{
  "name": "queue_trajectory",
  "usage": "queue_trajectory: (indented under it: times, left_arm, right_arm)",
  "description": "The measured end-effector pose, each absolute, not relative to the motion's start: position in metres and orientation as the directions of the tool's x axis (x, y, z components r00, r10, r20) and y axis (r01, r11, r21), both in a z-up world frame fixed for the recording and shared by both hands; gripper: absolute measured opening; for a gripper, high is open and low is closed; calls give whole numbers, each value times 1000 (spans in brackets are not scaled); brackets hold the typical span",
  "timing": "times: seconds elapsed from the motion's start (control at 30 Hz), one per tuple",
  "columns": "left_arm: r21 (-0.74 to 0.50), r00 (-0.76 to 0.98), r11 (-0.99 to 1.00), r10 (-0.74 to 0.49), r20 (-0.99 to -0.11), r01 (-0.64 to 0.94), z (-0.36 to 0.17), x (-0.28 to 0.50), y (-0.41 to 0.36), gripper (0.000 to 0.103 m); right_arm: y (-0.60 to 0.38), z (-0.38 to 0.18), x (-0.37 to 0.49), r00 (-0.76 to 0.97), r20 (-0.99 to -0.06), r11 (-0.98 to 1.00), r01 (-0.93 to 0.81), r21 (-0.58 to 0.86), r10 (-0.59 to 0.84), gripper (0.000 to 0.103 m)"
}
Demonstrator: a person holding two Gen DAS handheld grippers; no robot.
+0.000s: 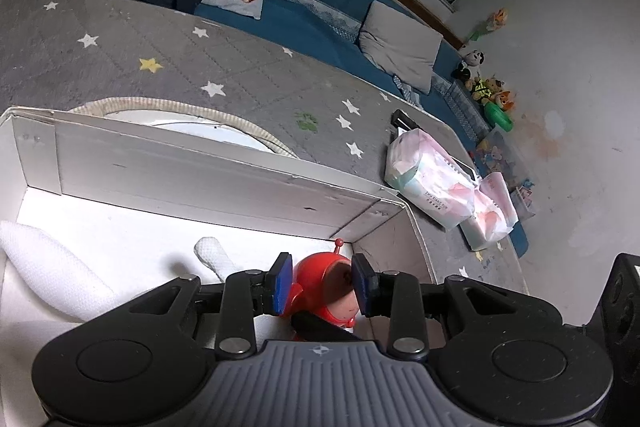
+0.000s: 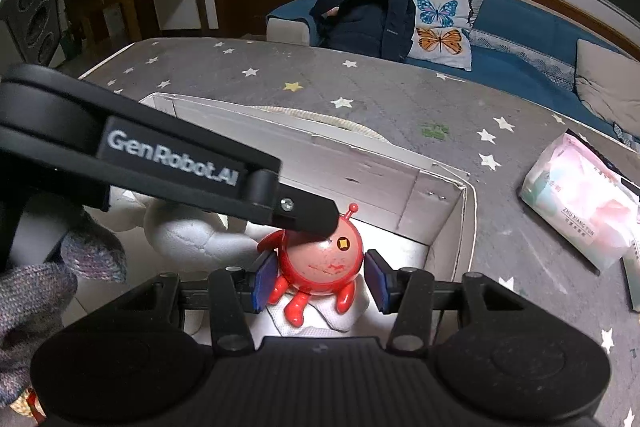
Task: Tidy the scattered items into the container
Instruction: 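Carry the red toy into the box with both tools and release it, then move both tools to the green alien figure and grasp it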
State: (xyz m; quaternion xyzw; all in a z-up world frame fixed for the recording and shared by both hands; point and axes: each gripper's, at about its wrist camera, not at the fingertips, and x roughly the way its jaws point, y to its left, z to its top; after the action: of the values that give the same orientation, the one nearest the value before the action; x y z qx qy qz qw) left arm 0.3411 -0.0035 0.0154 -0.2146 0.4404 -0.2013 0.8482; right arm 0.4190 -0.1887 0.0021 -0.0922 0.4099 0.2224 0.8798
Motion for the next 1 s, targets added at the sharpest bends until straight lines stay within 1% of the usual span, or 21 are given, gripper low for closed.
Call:
queue_trajectory:
  times: [0.5, 0.77, 0.93, 1.0]
  left_arm:
    - [-530, 579, 830, -521, -627, 174, 33, 315, 9, 34]
    - [-464, 645, 855, -493, -584, 234, 58, 265, 16, 34]
    - [-448, 678, 861, -480, -557, 242, 66, 228, 26, 34]
    - [-439, 688, 863, -477, -548, 249, 67, 213, 29, 34]
  right_arm:
    - [-194, 5, 408, 592, -745, 893, -450, 12, 308, 50]
    - [-203, 29, 364, 671, -672, 885, -463, -48, 314, 50]
    - [-212, 42, 325, 696, -620, 878, -479, -25, 362, 52]
    - [-214, 45, 309, 702, -601, 874, -486, -11, 383, 55]
